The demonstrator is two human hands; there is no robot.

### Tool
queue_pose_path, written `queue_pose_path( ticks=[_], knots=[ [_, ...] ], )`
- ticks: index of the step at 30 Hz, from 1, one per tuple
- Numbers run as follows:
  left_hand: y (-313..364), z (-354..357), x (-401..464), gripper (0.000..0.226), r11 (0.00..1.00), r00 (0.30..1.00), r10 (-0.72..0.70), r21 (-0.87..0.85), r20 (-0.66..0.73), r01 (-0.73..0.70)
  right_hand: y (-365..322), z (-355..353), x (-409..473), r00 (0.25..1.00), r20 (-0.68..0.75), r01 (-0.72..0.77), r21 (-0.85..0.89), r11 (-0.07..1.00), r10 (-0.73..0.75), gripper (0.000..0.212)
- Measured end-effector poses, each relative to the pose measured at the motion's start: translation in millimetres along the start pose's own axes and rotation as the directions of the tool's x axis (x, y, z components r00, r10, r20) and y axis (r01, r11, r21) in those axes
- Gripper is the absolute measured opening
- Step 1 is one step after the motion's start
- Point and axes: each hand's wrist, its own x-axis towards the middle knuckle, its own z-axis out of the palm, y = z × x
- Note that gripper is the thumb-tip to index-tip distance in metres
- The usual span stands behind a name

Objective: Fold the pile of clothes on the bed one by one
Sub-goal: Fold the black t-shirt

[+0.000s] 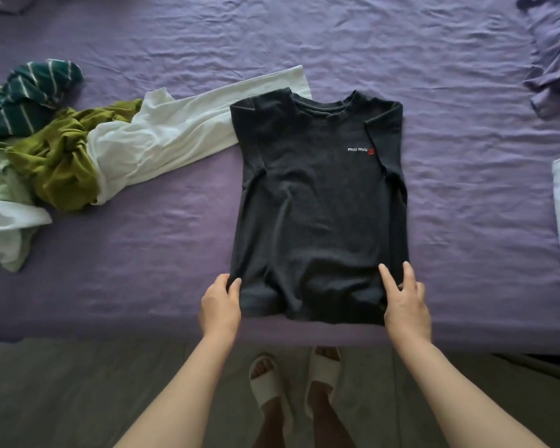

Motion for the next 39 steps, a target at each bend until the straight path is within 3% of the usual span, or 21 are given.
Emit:
queue_pose_path(
  ticks=[4,8,11,14,17,19,21,26,28,31,33,36,39],
  knots=[
    [-19,-24,10,0.024,0.969,0.998,0.006,0.248,-0.056,0.008,13,-3,-2,0.997,-0.044,-0.060,0.179,0.982,0.069,0.067],
    [-12,-22,14,0.021,0.904,0.998,0.059,0.425,-0.023,-0.044,23,1,-5,0.995,-0.040,-0.082,0.226,0.971,0.094,0.057],
    [1,-2,4,0.057,0.873,0.986,0.164,0.462,0.020,-0.155,20,6,-9,0.993,-0.055,-0.081,0.276,0.958,0.100,0.051],
    [14,22,-7,0.063,0.753,0.900,0.370,0.494,0.230,-0.436,23,10,-11,0.983,-0.127,-0.089,0.305,0.948,0.133,0.043],
    [22,49,-18,0.057,0.546,0.741,0.509,0.501,0.438,-0.671,28,8,-6,0.976,-0.117,-0.132,0.356,0.925,0.184,0.044],
    [28,65,-25,0.054,0.445,0.655,0.541,0.482,0.527,-0.755,30,5,0,0.985,-0.087,-0.103,0.380,0.919,0.146,0.045],
    [35,77,-30,0.054,0.425,0.625,0.521,0.459,0.582,-0.780,36,3,4,0.988,-0.095,-0.075,0.389,0.918,0.121,0.048],
    [43,80,-34,0.064,0.455,0.637,0.442,0.454,0.632,-0.766,46,2,3,0.978,-0.101,-0.132,0.374,0.918,0.181,0.052],
    [44,76,-33,0.073,0.411,0.625,0.441,0.474,0.644,-0.779,38,-2,-1,0.981,-0.171,-0.038,0.314,0.949,0.095,0.047],
    [48,76,-34,0.073,0.365,0.627,0.514,0.513,0.585,-0.777,21,-6,-6,0.911,-0.304,0.334,0.150,0.930,-0.278,0.039],
    [50,80,-35,0.062,0.399,0.644,0.538,0.510,0.544,-0.763,9,-3,-10,0.847,-0.209,0.523,0.154,0.838,-0.490,0.034],
    [48,82,-32,0.041,0.425,0.650,0.539,0.493,0.536,-0.759,-1,9,-10,0.822,0.020,0.561,0.143,0.815,-0.569,0.045],
    [46,80,-25,0.031,0.425,0.622,0.552,0.455,0.555,-0.783,-4,12,-4,0.818,-0.044,0.575,0.090,0.813,-0.574,0.036]
  ],
)
